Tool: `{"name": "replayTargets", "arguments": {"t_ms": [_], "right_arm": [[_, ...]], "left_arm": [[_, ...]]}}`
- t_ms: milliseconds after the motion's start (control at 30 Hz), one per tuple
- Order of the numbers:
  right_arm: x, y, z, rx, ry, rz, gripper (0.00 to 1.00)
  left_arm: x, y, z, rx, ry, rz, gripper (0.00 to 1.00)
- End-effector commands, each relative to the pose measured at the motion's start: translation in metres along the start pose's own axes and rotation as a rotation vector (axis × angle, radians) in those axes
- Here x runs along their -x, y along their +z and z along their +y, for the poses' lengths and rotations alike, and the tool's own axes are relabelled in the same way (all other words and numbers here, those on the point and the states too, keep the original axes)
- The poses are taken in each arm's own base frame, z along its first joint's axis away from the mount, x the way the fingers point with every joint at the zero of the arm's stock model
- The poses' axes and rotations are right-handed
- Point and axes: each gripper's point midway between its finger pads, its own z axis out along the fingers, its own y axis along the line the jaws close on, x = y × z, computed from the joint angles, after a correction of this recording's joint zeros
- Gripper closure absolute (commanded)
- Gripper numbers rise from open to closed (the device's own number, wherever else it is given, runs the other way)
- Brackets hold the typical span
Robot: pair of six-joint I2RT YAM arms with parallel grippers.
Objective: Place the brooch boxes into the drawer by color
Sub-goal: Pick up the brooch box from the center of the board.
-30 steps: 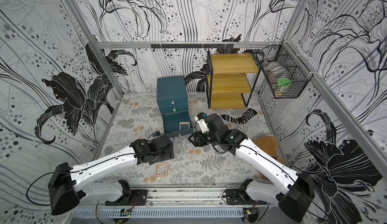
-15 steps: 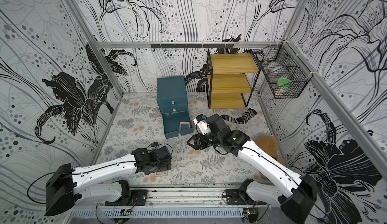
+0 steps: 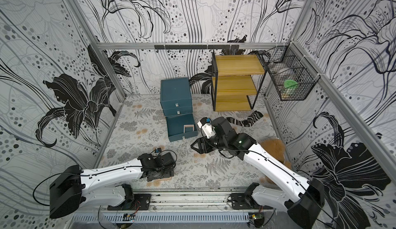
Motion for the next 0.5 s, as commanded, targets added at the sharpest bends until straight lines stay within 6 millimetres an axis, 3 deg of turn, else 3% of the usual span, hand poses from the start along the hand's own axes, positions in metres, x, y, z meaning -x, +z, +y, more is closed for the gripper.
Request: {"name": "replayTargets", "arguments": {"t_ms": [0, 467], "right_arm": [[-0.0039, -0.0011, 0.0017, 0.015, 0.004, 0.014, 0.31], [-0.0015, 0.0003, 0.0007, 0.010, 0.016, 0.007, 0.31]], "left_arm": [[-0.0024, 0.0071, -0.0054, -0.019, 0.015, -0.002, 0.10], [-0.0082, 0.0167, -0.0065, -0.010, 0.028, 0.017, 0.16]]}}
